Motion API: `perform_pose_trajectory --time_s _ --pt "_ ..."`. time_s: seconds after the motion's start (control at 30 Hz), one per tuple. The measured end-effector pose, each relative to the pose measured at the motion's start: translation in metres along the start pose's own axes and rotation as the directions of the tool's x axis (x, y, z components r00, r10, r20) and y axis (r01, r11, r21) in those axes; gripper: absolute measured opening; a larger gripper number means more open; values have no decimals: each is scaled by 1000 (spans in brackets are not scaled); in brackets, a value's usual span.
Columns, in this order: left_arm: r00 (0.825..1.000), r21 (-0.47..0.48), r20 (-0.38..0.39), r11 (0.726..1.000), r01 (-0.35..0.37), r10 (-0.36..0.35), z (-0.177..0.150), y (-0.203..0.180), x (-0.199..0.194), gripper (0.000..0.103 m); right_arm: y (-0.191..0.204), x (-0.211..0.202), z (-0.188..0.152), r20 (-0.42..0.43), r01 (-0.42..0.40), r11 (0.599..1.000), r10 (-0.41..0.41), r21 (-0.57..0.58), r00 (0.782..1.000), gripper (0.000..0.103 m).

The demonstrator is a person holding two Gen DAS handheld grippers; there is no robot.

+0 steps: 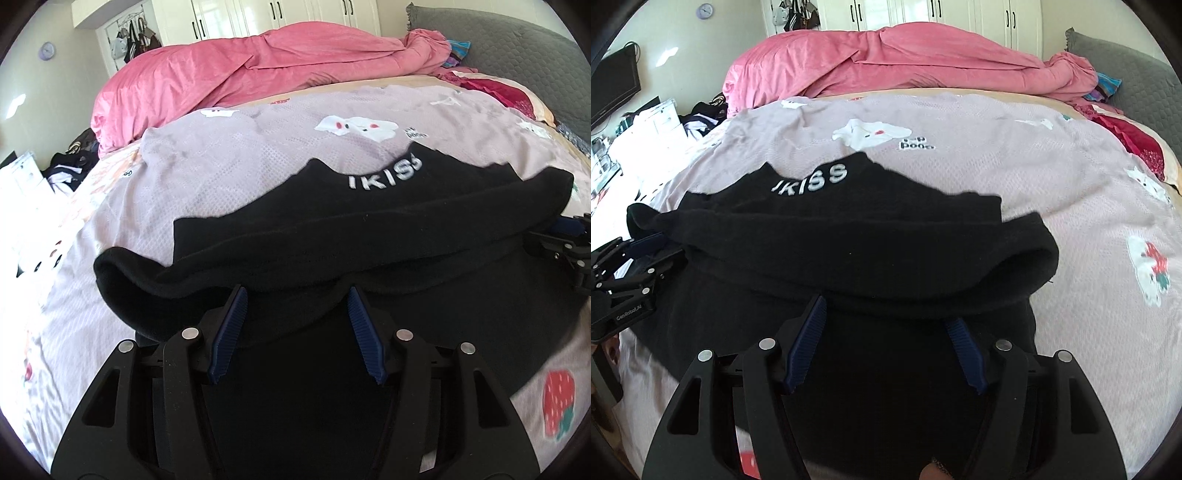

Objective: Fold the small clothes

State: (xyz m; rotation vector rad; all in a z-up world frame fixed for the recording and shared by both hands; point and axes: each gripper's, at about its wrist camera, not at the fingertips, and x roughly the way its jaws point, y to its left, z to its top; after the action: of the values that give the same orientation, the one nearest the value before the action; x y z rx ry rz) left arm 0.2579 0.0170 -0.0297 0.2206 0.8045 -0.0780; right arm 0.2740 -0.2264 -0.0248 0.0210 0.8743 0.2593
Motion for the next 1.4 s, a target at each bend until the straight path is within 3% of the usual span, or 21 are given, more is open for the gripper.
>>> perform_pose_trajectory --time_s 0.37,0.73,0.87,1.1,1.27,1.3,1.33,1.4 --pt "998 -65 50 998 -20 23 46 22 -7 49 -12 -4 45 36 8 1000 -9 27 999 64" --pt "994 -143 98 989 -28 42 48 55 -31 49 -46 -39 62 128 28 997 -36 65 991 64" --pt "997 -194 65 980 -34 47 36 75 -25 49 -62 -29 50 82 47 995 -54 88 995 64" --pt "1000 -345 -17 938 -7 1 8 107 7 49 -74 5 30 -3 74 991 -74 112 997 64" --pt "999 -376 -34 927 8 -23 -1 113 22 49 -79 18 31 -20 55 987 -52 149 998 63" --pt "999 -372 -32 928 10 -24 -1 112 23 45 -80 20 32 -18 48 986 -45 159 999 58" --pt "999 -366 -24 930 20 -31 -2 111 24 31 -80 21 33 -17 36 986 -34 161 999 53" --pt "999 -349 -14 937 32 -39 -2 107 24 11 -77 24 34 -23 1 988 3 156 1000 27"
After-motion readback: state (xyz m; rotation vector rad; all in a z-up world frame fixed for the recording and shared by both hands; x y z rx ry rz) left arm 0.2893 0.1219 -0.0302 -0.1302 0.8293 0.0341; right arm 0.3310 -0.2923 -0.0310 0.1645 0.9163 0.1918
